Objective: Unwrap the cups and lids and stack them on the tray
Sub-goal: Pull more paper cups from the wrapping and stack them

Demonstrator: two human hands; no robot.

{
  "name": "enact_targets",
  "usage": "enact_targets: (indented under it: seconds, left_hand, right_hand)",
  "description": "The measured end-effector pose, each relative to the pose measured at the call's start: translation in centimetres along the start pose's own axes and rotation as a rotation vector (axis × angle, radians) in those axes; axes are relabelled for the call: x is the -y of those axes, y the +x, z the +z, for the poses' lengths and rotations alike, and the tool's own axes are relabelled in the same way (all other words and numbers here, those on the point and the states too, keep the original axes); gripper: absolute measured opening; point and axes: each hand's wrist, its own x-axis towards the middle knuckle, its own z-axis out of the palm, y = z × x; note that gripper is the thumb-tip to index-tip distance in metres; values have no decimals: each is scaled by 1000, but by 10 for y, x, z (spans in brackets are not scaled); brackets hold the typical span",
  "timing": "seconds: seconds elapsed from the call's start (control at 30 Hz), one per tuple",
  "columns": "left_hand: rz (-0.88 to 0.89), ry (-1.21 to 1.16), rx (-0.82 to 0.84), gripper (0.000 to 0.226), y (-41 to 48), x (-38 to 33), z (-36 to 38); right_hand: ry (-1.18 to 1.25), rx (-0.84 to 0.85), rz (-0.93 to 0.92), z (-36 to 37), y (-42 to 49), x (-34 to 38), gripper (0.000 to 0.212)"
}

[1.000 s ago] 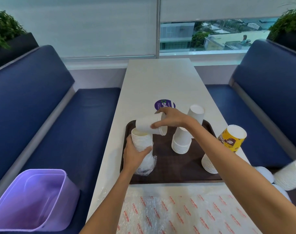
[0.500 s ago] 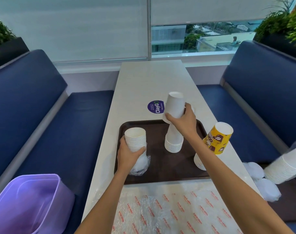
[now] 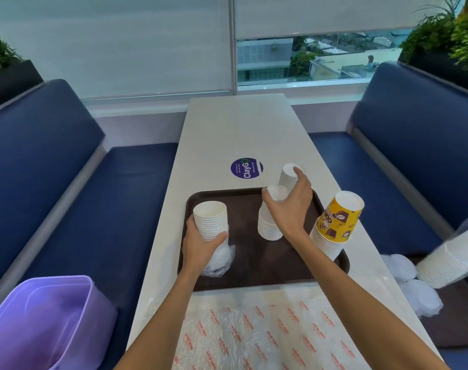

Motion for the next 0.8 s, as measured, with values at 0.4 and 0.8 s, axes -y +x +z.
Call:
enact_targets:
  seconds: [0.4,0.8]
  left_hand:
    - [-10,-11,-29,94,-1,3,3]
    - [-45,-30,-41,87,11,7,6]
  right_hand:
    - [299,857,257,47,-36,27,74]
    - [501,943,492,76,-40,6,43]
